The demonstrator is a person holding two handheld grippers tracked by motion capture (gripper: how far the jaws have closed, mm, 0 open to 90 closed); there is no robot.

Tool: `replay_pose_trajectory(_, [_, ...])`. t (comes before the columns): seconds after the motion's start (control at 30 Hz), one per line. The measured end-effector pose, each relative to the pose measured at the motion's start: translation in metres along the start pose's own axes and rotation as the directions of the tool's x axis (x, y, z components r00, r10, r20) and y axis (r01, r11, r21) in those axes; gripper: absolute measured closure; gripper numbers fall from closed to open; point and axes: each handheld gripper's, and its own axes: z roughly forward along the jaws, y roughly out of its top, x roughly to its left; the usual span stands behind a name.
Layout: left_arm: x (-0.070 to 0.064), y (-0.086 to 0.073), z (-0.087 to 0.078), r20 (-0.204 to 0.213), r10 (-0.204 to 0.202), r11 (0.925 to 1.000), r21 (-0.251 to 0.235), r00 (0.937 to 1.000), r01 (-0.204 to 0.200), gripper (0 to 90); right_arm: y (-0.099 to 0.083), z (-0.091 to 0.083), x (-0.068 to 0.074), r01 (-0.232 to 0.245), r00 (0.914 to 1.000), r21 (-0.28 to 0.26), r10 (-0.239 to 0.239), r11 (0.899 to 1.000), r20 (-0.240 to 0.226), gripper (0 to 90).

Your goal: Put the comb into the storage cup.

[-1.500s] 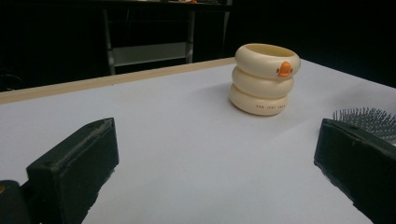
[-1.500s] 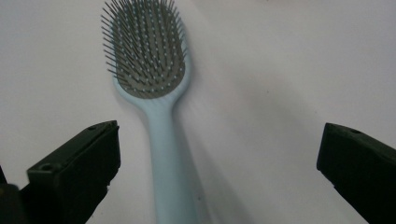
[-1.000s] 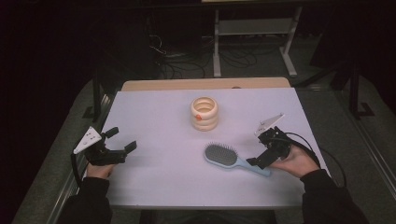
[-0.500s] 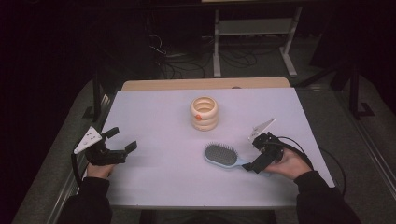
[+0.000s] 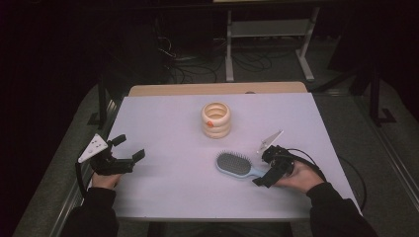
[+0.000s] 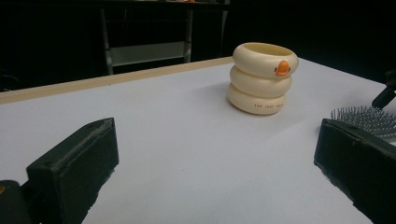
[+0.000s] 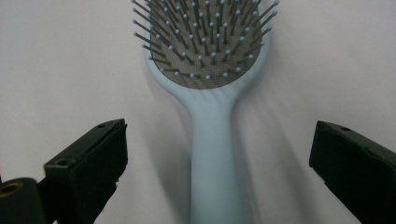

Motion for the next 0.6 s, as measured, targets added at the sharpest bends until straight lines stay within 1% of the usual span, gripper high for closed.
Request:
replay_pose_trajectory(0.17, [0.0001, 0.0, 0.0, 0.0, 0.002, 1.0, 0.001, 1.0, -0.002, 0.0, 0.0007, 0.0033, 0.0005, -0.001, 1.0, 0.009, 0.001, 1.0, -0.008, 6.1])
replay_pose_trajectory(0.3, [0.0, 0.0, 0.0002, 0.001, 0.002, 1.0, 0.001, 1.0, -0.002, 0.0, 0.0016, 0.005, 0.0011, 0.003, 0.9998, 0.015, -0.003, 1.0, -0.019, 10.4])
replay_pose_trajectory(0.33, [0.0, -0.0001, 0.0002, 0.001, 0.003, 1.0, 0.003, 1.0, -0.003, 0.0, 0.0018, 0.0055, 0.0013, 0.004, 0.9999, 0.017, -0.003, 1.0, -0.016, 13.1])
replay_pose_trajectory(0.4, [-0.0003, -0.0001, 0.0003, 0.001, 0.003, 1.0, 0.003, 1.0, -0.003, 0.0, 0.002, 0.0068, 0.0019, 0.003, 1.0, 0.024, -0.003, 1.0, -0.006, 14.3])
replay_pose_trajectory(0.47, [-0.0003, -0.0001, 0.0004, 0.002, 0.004, 1.0, 0.004, 1.0, -0.004, 0.0, 0.0021, 0.0074, 0.0021, 0.007, 0.9999, 0.024, -0.008, 1.0, 0.012, 18.4])
replay_pose_trajectory(0.6, [-0.0005, -0.0001, 0.0007, 0.004, 0.007, 1.0, 0.006, 1.0, -0.007, 0.0, 0.003, 0.0068, 0.0025, 0.012, 0.9997, 0.016, -0.012, 1.0, 0.021, 27.5])
